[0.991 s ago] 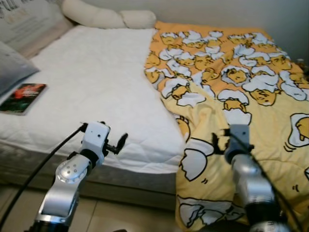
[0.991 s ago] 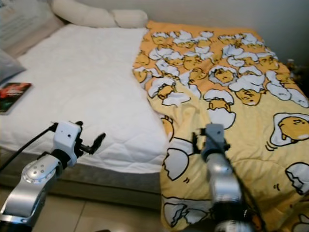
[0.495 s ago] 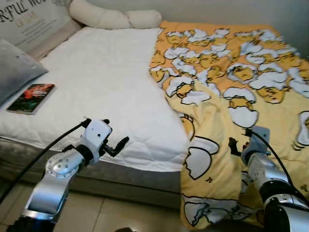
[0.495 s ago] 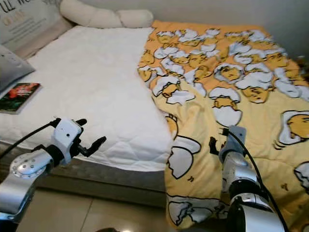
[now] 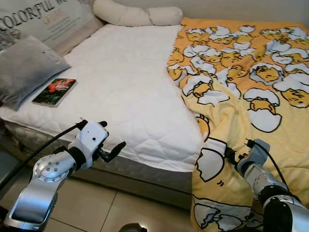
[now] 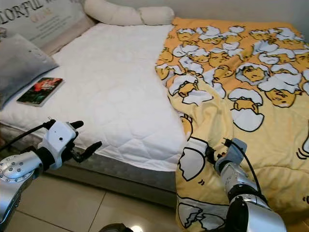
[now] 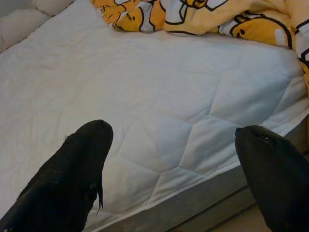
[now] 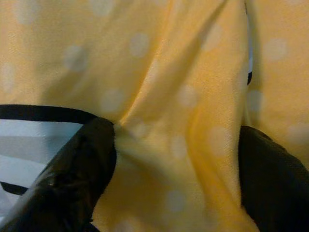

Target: Clean up the room

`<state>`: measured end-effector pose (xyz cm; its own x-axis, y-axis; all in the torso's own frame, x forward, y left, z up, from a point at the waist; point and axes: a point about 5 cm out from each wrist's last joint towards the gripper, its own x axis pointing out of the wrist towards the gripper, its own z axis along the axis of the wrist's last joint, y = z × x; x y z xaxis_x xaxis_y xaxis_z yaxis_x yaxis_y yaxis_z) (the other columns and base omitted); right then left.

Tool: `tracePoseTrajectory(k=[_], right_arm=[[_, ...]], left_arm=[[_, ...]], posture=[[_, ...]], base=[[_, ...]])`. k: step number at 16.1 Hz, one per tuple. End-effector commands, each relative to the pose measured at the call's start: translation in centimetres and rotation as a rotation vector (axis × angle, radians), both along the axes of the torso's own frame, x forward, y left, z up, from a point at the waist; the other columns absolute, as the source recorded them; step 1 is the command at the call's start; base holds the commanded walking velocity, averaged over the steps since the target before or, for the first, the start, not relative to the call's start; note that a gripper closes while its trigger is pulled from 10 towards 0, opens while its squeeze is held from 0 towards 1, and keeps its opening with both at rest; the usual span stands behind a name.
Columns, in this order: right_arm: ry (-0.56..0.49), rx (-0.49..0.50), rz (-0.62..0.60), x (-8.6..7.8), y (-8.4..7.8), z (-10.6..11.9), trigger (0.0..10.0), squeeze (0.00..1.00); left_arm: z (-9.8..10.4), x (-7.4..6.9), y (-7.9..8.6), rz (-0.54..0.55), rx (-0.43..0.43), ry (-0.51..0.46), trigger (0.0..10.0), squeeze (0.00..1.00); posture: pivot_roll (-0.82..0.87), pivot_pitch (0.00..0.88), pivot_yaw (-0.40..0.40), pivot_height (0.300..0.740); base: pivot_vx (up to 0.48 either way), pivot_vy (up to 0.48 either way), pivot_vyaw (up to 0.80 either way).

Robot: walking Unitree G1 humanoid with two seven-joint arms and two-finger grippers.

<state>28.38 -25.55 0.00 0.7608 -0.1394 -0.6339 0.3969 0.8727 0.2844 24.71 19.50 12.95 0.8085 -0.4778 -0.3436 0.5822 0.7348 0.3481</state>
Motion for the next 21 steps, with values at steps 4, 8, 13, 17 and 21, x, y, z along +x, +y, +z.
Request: tracePoseTrajectory(k=[4,8,13,17,21], right_arm=[[0.011,0.042,-0.045,-0.3,0.4,-0.5,0.0,0.0],[0.023,-0.002,-0.07,-0.6,-0.7,-0.4,0.0,0.0],[0.021,-0.018,-0.063,-0.6,-0.8,-0.3,0.0,0.0],[0.014,-0.027,-0.061,-0.4,-0.9,-0.1,0.0,0.0],[-0.106,0.003,0.095,1.5,0.8,1.4,0.0,0.0]], left_arm=[[0.3,0.3,-0.2,-0.027,-0.007,0.006,10.0,0.2],[-0.1,0.6,-0.2,-0.045,-0.005,0.034,10.0,0.2],[-0.4,0.8,-0.6,-0.047,-0.016,0.034,10.0,0.2],[-0.8,0.9,-0.8,-0.038,-0.022,0.031,10.0,0.21],[-1.4,1.1,-0.4,-0.013,-0.013,0.036,10.0,0.2]], posture=[[0.19,0.0,0.112,0.74],[0.17,0.0,0.117,0.74],[0.15,0.0,0.106,0.74],[0.13,0.0,0.09,0.74],[0.1,0.0,0.067,0.74]], base=[[0.0,0.0,0.0],[0.0,0.0,0.0],[0.0,0.0,0.0],[0.0,0.0,0.0],[0.0,0.0,0.0]])
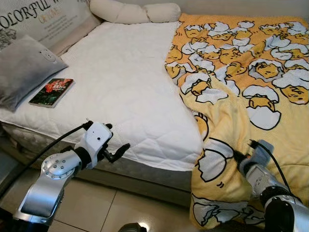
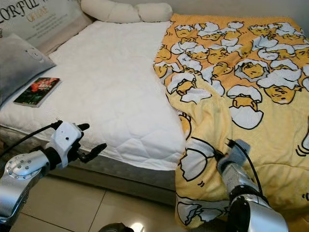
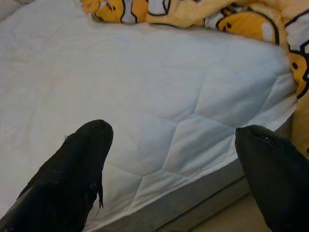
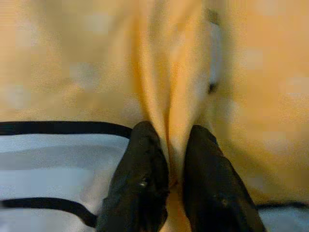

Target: Clean up the room

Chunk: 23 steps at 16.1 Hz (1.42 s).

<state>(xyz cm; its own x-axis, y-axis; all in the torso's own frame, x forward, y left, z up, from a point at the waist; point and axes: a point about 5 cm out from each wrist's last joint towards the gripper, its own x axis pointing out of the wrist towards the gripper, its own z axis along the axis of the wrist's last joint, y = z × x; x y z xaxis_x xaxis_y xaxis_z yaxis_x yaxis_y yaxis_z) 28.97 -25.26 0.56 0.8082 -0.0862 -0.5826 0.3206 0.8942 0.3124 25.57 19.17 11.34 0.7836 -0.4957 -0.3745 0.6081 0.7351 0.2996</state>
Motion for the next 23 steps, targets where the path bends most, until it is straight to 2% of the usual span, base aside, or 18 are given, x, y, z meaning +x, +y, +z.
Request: tracePoseTrajectory(k=[1,2,3,4,5,7,10,11,12,13,16,19,20,21,22,23], right_arm=[[-0.067,0.004,0.082,1.4,1.2,1.1,0.0,0.0],[-0.107,0.021,0.167,2.0,2.4,1.6,0.0,0.0],[-0.162,0.051,0.313,2.8,4.4,2.3,0.0,0.0],[-0.205,0.074,0.468,3.3,6.5,2.8,0.0,0.0],[-0.249,0.101,0.675,3.5,9.1,3.4,0.0,0.0],[-0.313,0.123,0.977,3.5,12.9,4.7,0.0,0.0],[-0.462,0.175,1.382,2.3,19.1,7.9,0.0,0.0],[-0.479,0.182,1.416,2.1,19.7,8.3,0.0,0.0],[-0.535,0.22,1.513,1.5,21.9,9.7,0.0,0.0],[-0.579,0.257,1.547,1.1,23.1,10.8,0.0,0.0],[-0.613,0.307,1.565,0.4,24.2,12.0,0.0,0.0],[-0.576,0.287,1.593,-0.8,24.3,11.1,0.0,0.0],[-0.553,0.28,1.599,-1.3,24.2,10.6,0.4,0.0],[-0.542,0.269,1.593,-1.5,24.1,10.4,2.1,0.0],[-0.525,0.225,1.578,-1.5,23.9,10.0,10.0,0.0],[-0.511,0.225,1.578,-1.6,23.8,9.8,10.0,0.0]], left_arm=[[0.2,0.3,0.0,0.005,0.011,-0.018,10.0,0.21],[0.1,0.4,0.1,0.012,0.011,-0.019,10.0,0.2],[0.0,0.5,0.1,0.016,0.008,-0.019,10.0,0.2],[-0.2,0.5,0.0,0.016,0.007,-0.015,10.0,0.2],[-0.5,0.4,0.0,0.011,0.015,-0.001,10.0,0.2],[-0.9,0.1,0.4,0.022,0.032,0.015,10.0,0.2],[-1.4,0.4,3.4,0.176,0.104,0.022,10.0,0.2],[-1.3,0.4,3.7,0.188,0.106,0.02,10.0,0.21],[-0.7,0.4,4.7,0.205,0.115,0.007,10.0,0.2],[-0.4,0.4,5.5,0.229,0.131,-0.003,10.0,0.2],[-0.2,0.6,6.5,0.273,0.154,-0.016,10.0,0.2],[-0.3,0.6,6.2,0.259,0.151,-0.012,10.0,0.2],[-0.4,0.7,5.9,0.249,0.147,-0.007,10.0,0.2],[-0.6,0.6,5.8,0.242,0.147,-0.004,10.0,0.2],[-0.7,0.6,5.6,0.234,0.149,0.0,10.0,0.2],[-0.8,0.6,5.6,0.23,0.15,0.003,10.0,0.19]], posture=[[0.09,0.0,0.063,0.74],[0.08,0.0,0.058,0.74],[0.08,0.0,0.058,0.74],[0.06,0.0,0.046,0.74],[0.06,0.0,0.038,0.74],[0.06,0.0,0.028,0.74],[0.06,0.0,0.011,0.74],[0.06,0.0,0.01,0.74],[0.07,0.0,0.0,0.74],[0.08,0.0,0.0,0.74],[0.08,0.0,0.002,0.74],[0.08,0.0,0.006,0.74],[0.08,0.0,0.007,0.74],[0.07,0.0,0.009,0.74],[0.07,0.0,0.01,0.74],[0.07,0.0,0.011,0.74]], base=[[0.0,0.0,0.0],[0.0,0.0,0.0],[0.0,0.0,0.0],[0.0,0.0,0.0],[0.0,0.0,0.0],[0.0,0.0,0.0],[0.0,0.0,0.0],[0.0,0.0,0.0],[0.0,0.0,0.0],[0.0,0.0,0.0],[0.0,0.0,0.0],[0.0,0.0,0.0],[0.0,0.0,0.0],[0.0,0.0,0.0],[0.0,0.0,0.0],[0.0,0.0,0.0]])
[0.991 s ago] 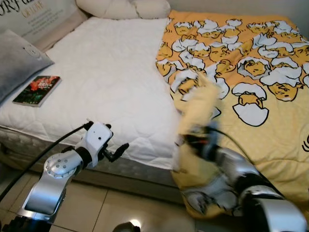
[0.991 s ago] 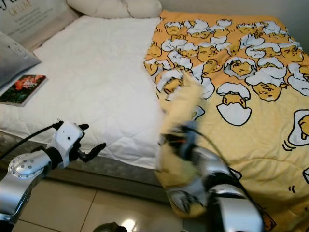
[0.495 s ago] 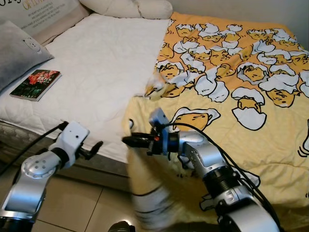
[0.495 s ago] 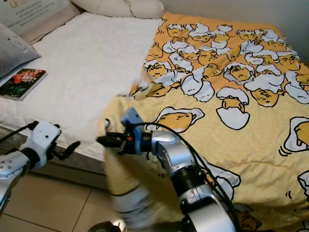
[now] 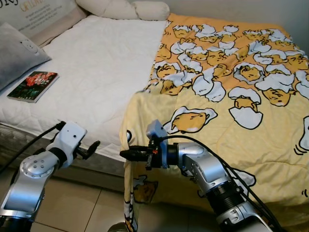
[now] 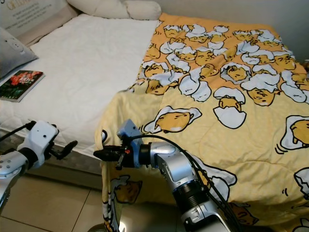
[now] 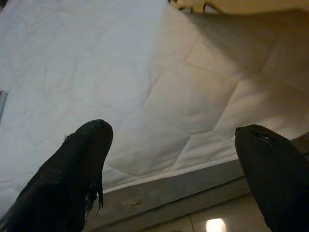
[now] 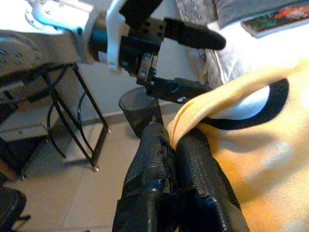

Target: Clean up the room

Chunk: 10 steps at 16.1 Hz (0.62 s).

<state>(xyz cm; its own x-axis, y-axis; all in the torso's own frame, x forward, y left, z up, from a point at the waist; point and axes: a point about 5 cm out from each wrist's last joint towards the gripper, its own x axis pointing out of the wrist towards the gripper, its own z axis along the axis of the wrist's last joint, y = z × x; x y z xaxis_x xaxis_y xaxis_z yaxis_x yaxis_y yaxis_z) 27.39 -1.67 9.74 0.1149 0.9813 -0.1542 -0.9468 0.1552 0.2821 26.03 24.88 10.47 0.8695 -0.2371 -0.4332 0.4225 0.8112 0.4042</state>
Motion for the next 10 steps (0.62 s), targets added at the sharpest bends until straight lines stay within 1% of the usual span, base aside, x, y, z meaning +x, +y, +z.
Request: tracePoseTrajectory(k=[1,4,8,9,10], right_arm=[[0.024,0.015,0.03,-0.4,0.2,0.4,10.0,1.0],[0.02,0.018,0.046,-0.8,0.2,0.6,10.0,1.0],[0.021,0.055,0.021,-0.6,0.2,1.4,10.0,1.0],[0.012,0.056,0.007,-0.5,0.1,1.6,10.0,1.0],[-0.028,0.06,-0.078,-0.1,-0.8,1.9,10.0,1.0]], left_arm=[[0.0,0.0,-0.2,-0.023,0.013,0.008,10.0,0.19],[-0.2,-0.1,-0.2,-0.03,0.021,0.019,10.0,0.17],[-0.1,0.2,0.0,-0.025,0.029,0.014,10.0,0.15],[-0.1,0.3,0.0,-0.022,0.028,0.01,10.0,0.16],[0.0,0.4,-0.2,-0.002,0.006,-0.017,10.0,0.16]], posture=[[0.07,0.0,0.015,0.74],[0.07,0.0,0.018,0.74],[0.06,0.0,0.02,0.74],[0.06,0.0,0.018,0.74],[0.06,0.0,0.012,0.74]], base=[[0.0,0.0,0.0],[0.0,0.0,0.0],[0.0,0.0,0.0],[0.0,0.0,0.0],[0.0,0.0,0.0]])
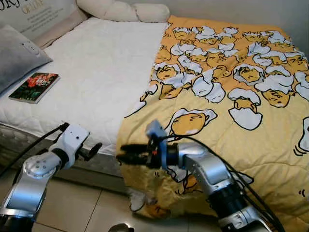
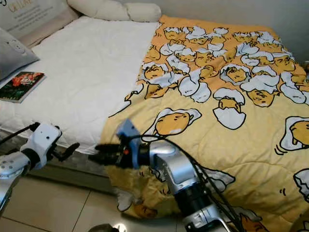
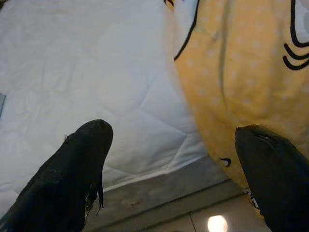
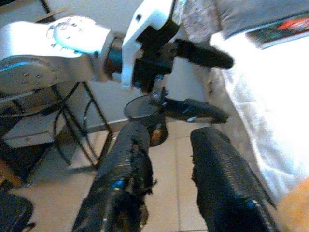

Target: Clean up the room

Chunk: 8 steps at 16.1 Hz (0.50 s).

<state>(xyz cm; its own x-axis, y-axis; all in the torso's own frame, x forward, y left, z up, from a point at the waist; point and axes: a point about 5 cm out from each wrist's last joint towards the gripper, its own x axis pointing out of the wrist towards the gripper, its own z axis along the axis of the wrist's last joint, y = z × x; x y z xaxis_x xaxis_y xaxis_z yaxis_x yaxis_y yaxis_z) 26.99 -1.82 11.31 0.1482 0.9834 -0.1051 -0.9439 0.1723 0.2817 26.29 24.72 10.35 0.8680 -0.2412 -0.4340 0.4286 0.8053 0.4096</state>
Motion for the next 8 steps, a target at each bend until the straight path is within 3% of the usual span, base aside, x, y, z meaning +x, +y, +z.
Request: tracePoseTrajectory(k=[1,2,4,5,7,8], right_arm=[[-0.029,0.009,-0.092,0.5,-1.1,0.3,10.0,1.0],[-0.111,-0.044,-0.313,1.3,-2.9,0.0,10.0,1.0],[-0.162,-0.125,-0.551,1.8,-5.2,-0.7,10.0,1.0],[-0.173,-0.149,-0.612,1.8,-5.8,-0.9,10.0,1.0],[-0.172,-0.203,-0.989,1.5,-9.9,-1.9,10.0,1.0],[-0.157,-0.207,-1.11,1.1,-11.2,-2.3,10.0,0.72]], left_arm=[[0.2,0.2,-0.3,0.012,-0.018,-0.029,10.0,0.16],[0.1,0.4,-1.1,0.083,-0.108,-0.091,10.0,0.16],[0.1,0.6,-2.2,0.158,-0.208,-0.167,10.0,0.16],[0.2,0.6,-2.6,0.172,-0.225,-0.186,10.0,0.16],[0.2,0.6,-4.1,0.214,-0.295,-0.231,10.0,0.16],[0.2,0.5,-4.4,0.21,-0.295,-0.242,10.0,0.16]], posture=[[0.06,0.0,0.011,0.74],[0.05,0.0,0.011,0.74],[0.04,0.0,0.012,0.74],[0.04,0.0,0.011,0.74],[0.02,0.0,0.01,0.74],[0.02,0.0,0.014,0.74]], base=[[0.0,0.0,0.0],[0.0,0.0,0.0],[0.0,0.0,0.0],[0.0,0.0,0.0],[0.0,0.0,0.0],[0.0,0.0,0.0]])
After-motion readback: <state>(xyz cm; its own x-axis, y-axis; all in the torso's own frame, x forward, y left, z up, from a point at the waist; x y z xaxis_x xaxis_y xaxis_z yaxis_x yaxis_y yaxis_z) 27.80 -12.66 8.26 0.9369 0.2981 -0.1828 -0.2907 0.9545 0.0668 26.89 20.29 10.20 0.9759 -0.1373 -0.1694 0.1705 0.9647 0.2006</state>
